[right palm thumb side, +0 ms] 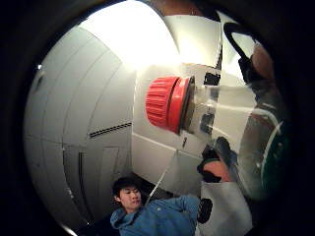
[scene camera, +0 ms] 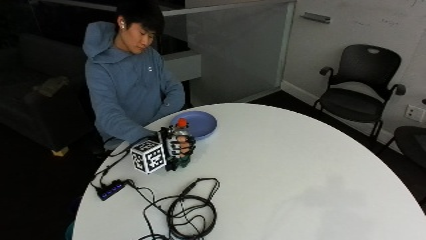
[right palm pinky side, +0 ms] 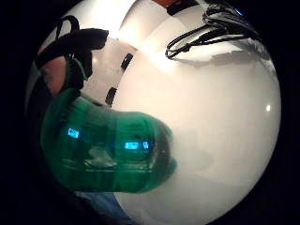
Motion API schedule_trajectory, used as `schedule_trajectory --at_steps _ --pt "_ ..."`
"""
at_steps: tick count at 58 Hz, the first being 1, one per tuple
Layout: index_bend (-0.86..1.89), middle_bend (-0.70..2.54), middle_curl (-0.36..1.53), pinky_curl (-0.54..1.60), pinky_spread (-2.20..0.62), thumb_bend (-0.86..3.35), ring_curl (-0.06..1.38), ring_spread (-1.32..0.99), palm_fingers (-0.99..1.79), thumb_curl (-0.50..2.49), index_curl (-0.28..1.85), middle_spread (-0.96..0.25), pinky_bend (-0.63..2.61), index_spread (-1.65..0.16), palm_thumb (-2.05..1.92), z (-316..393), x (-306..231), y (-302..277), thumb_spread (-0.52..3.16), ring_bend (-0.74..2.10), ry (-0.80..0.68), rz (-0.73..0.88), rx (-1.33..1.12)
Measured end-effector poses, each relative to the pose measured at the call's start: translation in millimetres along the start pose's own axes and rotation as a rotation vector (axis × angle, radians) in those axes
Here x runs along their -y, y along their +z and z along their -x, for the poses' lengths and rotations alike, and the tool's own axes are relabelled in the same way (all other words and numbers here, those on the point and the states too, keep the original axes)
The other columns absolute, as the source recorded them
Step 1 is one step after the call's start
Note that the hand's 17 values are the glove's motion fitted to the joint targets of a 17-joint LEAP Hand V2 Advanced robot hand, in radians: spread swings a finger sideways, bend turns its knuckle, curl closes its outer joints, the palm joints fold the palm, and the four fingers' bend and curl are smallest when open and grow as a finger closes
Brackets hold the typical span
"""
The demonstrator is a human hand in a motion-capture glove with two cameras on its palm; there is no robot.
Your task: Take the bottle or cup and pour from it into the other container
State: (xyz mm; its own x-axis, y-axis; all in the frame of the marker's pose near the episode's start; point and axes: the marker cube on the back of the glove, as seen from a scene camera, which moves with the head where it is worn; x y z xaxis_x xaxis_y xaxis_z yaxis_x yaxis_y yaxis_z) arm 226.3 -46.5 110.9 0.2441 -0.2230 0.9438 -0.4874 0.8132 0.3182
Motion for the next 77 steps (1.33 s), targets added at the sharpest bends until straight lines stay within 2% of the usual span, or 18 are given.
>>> schedule_trajectory --at_steps 7,14,21,26,33,40,53,59,68,77 --pt "0.14 0.36 0.43 0.27 -0.03 -0.03 0.36 -0.11 1.11 0.55 0.34 0.01 0.46 -0.10 0.98 13 -2 11 0.61 0.50 -0.001 0.060 -0.034" --pt "0.14 0.34 0.44 0.28 -0.06 -0.03 0.37 -0.11 1.12 0.58 0.34 0.00 0.45 -0.09 0.98 43 -5 33 0.56 0.50 -0.031 0.224 -0.170" --pt "0.14 0.33 0.44 0.30 -0.07 -0.03 0.38 -0.11 1.13 0.61 0.35 0.00 0.46 -0.08 0.98 69 -9 58 0.52 0.49 -0.091 0.430 -0.449" --pt "0.14 0.33 0.45 0.31 -0.07 -0.03 0.39 -0.12 1.13 0.62 0.35 0.00 0.45 -0.08 0.98 88 1 77 0.50 0.49 -0.128 0.497 -0.680" --pt "0.14 0.32 0.46 0.32 -0.08 -0.03 0.40 -0.12 1.13 0.64 0.35 0.00 0.45 -0.08 0.98 105 -25 106 0.49 0.48 -0.186 0.744 -0.995" --pt "0.13 0.32 0.47 0.33 -0.09 -0.04 0.41 -0.12 1.14 0.65 0.35 0.00 0.45 -0.08 0.97 117 -31 125 0.49 0.49 -0.217 0.854 -1.275" --pt "0.13 0.31 0.47 0.34 -0.10 -0.03 0.42 -0.12 1.14 0.66 0.35 -0.01 0.45 -0.08 0.96 126 -49 160 0.50 0.49 -0.306 0.934 -1.791" --pt "0.13 0.31 0.48 0.35 -0.10 -0.04 0.42 -0.12 1.14 0.66 0.34 -0.01 0.45 -0.09 0.95 125 -68 192 0.51 0.49 -0.246 0.932 -1.835" --pt "0.13 0.30 0.48 0.35 -0.11 -0.03 0.42 -0.13 1.13 0.67 0.34 -0.02 0.45 -0.09 0.94 119 -65 186 0.53 0.49 -0.373 1.017 -2.061" --pt "0.13 0.29 0.48 0.36 -0.12 -0.03 0.42 -0.13 1.13 0.67 0.34 -0.03 0.44 -0.10 0.93 119 -65 185 0.54 0.48 -0.376 1.017 -2.068"
